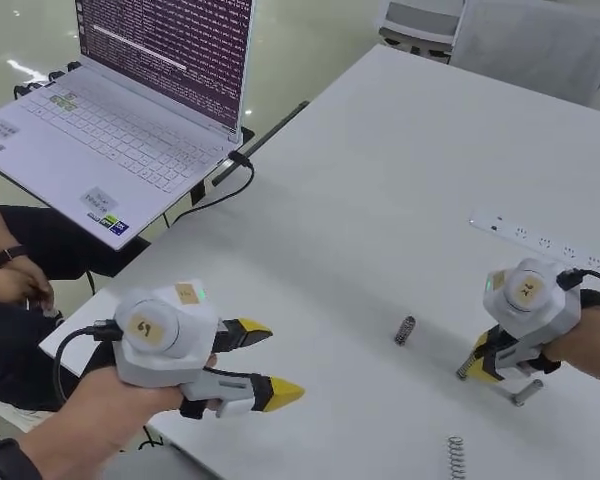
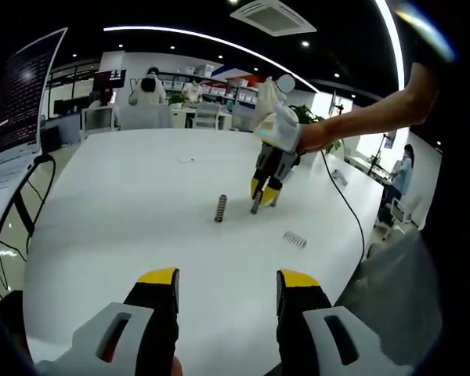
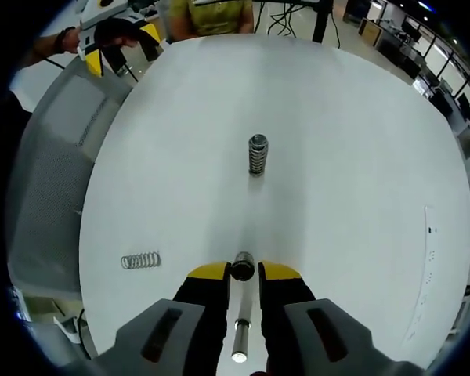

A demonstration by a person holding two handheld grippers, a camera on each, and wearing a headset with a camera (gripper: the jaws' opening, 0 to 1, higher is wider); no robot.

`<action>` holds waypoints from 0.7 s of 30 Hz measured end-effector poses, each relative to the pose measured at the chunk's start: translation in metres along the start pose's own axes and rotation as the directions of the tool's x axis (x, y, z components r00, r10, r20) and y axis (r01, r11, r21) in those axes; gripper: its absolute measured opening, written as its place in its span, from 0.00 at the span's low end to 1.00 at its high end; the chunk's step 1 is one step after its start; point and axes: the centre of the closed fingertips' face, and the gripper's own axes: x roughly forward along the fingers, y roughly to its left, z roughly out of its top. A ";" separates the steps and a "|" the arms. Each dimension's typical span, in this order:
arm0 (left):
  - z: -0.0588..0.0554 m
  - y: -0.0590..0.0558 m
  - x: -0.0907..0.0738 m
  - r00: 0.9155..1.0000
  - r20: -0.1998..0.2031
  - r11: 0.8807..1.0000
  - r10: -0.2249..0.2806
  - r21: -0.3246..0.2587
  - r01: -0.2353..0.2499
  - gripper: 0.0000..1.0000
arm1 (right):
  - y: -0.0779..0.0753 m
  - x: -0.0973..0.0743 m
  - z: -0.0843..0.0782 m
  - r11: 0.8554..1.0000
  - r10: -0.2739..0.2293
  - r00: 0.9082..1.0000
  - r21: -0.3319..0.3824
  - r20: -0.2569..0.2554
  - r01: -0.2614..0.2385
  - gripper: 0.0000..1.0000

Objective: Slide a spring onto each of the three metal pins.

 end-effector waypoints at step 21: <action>0.007 -0.004 -0.001 1.000 0.014 1.000 -0.009 0.008 0.009 0.44 | 0.006 -0.022 0.003 0.998 -0.039 0.998 0.045 0.043 0.037 0.21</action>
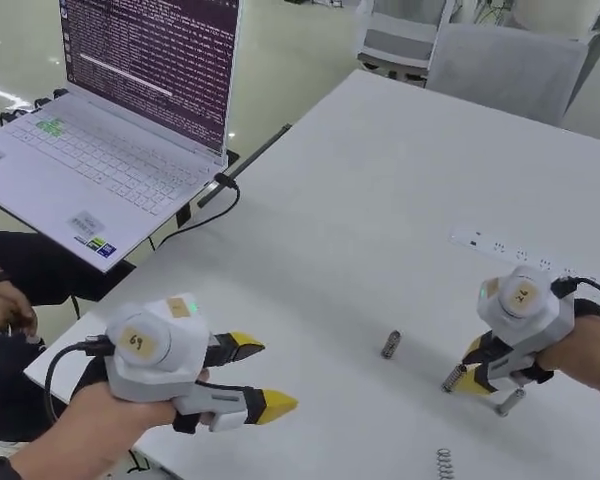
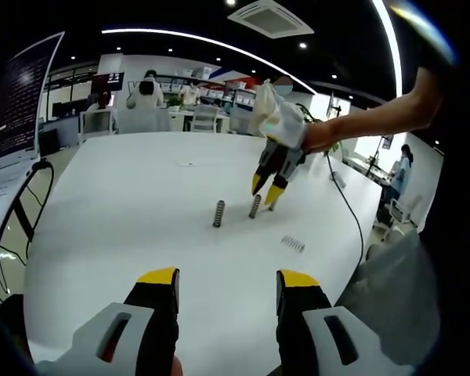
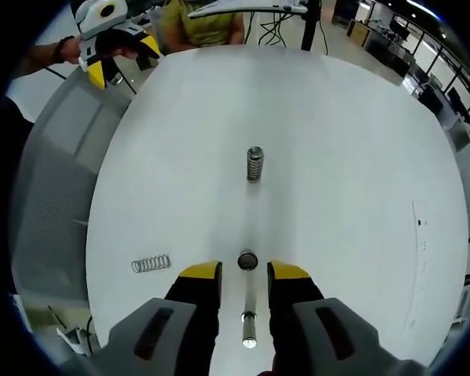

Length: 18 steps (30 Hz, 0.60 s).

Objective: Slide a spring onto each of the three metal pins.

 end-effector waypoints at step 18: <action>0.002 -0.007 -0.002 1.000 0.013 1.000 -0.013 -0.009 0.014 0.44 | 0.013 -0.025 0.002 0.990 -0.057 0.993 0.135 0.103 0.043 0.27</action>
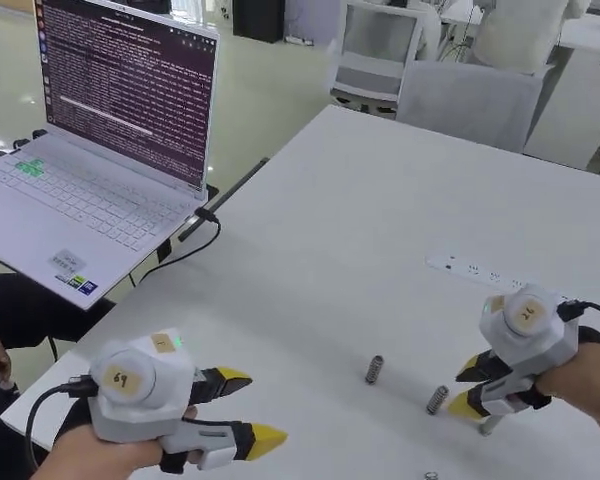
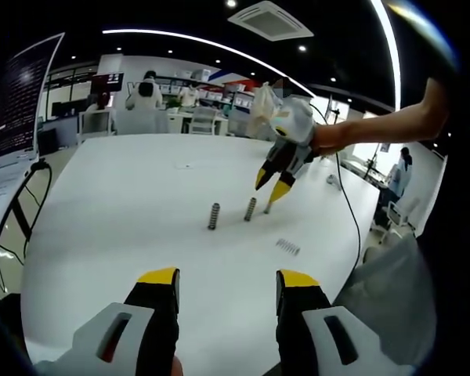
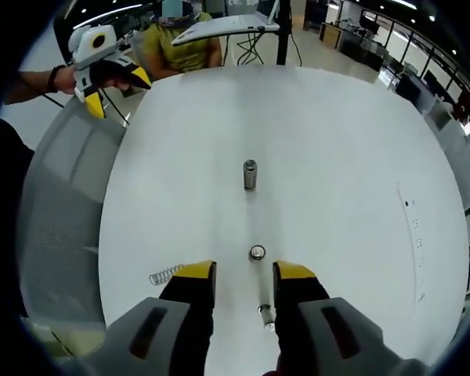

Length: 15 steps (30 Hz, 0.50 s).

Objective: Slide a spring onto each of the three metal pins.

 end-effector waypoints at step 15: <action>0.005 -0.007 -0.002 1.000 0.005 1.000 -0.015 0.013 0.015 0.44 | 0.007 -0.014 -0.005 0.993 -0.042 0.996 0.113 0.083 0.032 0.34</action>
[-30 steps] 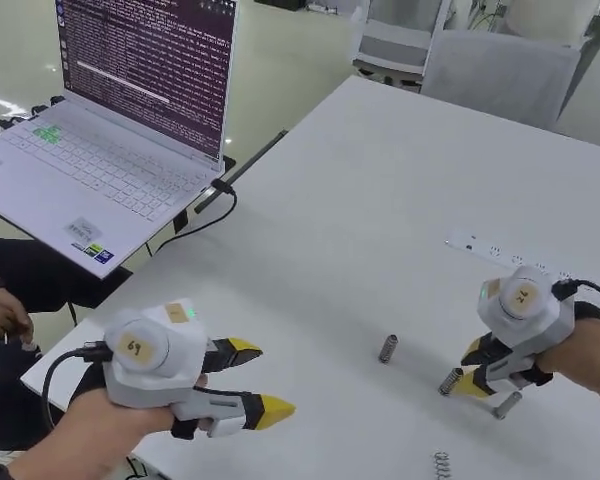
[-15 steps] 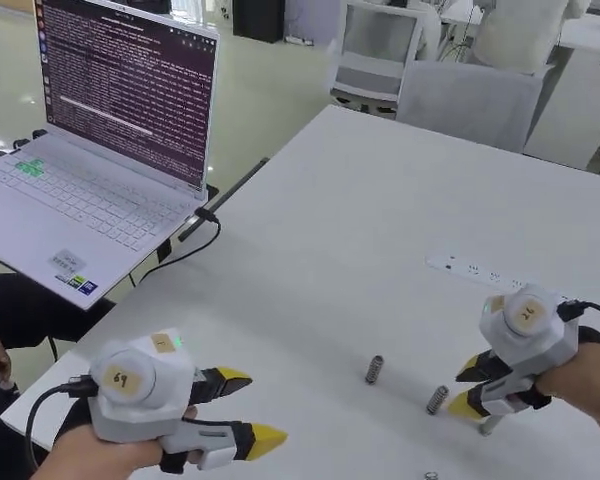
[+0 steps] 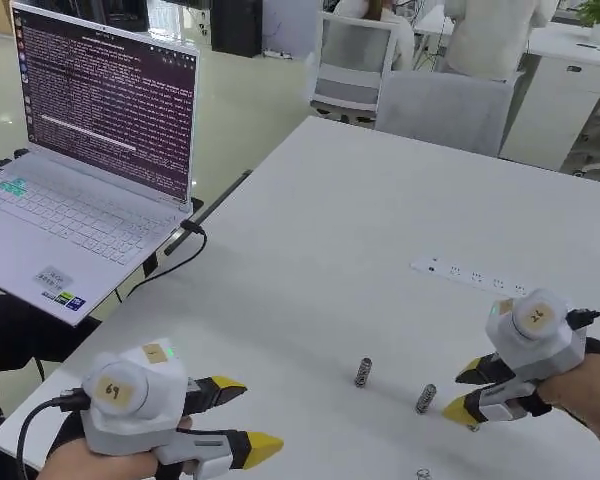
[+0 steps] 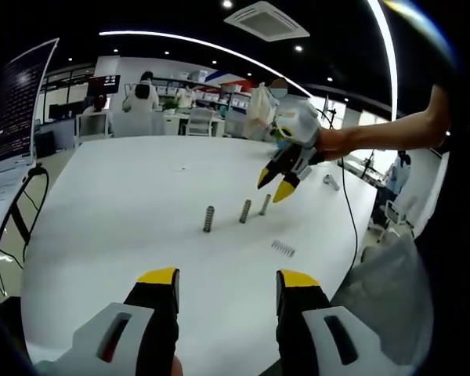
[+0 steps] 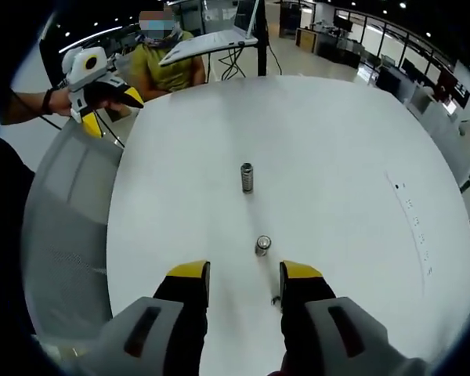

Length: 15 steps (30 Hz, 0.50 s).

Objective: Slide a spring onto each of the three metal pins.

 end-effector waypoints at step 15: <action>0.005 -0.007 0.005 1.000 -0.003 0.999 -0.030 0.020 0.030 0.48 | 0.011 -0.025 -0.011 0.987 -0.052 0.991 0.156 0.121 0.033 0.42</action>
